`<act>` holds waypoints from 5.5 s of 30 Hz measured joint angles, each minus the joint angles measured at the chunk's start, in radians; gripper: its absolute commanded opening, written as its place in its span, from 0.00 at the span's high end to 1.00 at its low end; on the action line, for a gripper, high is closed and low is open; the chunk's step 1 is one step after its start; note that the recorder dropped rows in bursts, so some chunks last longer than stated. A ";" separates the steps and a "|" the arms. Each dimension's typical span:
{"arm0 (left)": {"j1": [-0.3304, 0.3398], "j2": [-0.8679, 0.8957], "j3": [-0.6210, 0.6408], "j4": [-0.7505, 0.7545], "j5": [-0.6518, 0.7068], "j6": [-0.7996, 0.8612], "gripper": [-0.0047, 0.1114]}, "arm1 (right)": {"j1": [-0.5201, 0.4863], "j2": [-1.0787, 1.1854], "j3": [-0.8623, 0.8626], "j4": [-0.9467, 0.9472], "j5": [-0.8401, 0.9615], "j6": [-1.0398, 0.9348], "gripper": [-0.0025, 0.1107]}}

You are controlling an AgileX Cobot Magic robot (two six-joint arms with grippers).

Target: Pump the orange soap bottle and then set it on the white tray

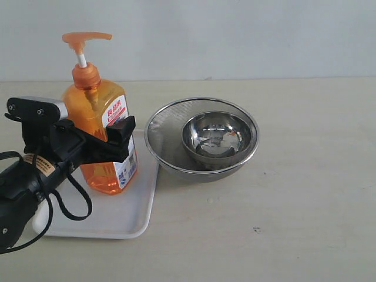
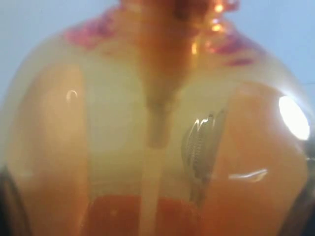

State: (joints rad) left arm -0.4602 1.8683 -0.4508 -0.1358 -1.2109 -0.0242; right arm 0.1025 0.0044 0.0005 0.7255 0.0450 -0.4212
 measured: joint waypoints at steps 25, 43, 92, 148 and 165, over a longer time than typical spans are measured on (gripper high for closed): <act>0.000 0.000 -0.002 -0.002 0.000 0.002 0.92 | 0.000 0.000 0.000 0.000 0.000 0.000 0.98; 0.000 -0.079 -0.013 -0.132 0.084 0.051 0.92 | 0.000 0.000 0.000 0.000 0.000 0.000 0.98; 0.000 -0.037 -0.049 -0.137 0.092 0.029 0.78 | 0.000 0.000 0.000 0.000 0.000 0.000 0.98; 0.000 -0.535 0.070 0.103 0.504 0.024 0.14 | 0.000 0.000 0.000 0.000 0.000 0.000 0.98; 0.000 -1.155 0.256 0.748 0.813 -0.696 0.14 | 0.000 0.000 0.000 0.000 0.000 0.000 0.98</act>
State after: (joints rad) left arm -0.4602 0.7132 -0.1947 0.6120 -0.3979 -0.7201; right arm 0.1025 0.0044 0.0005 0.7255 0.0450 -0.4212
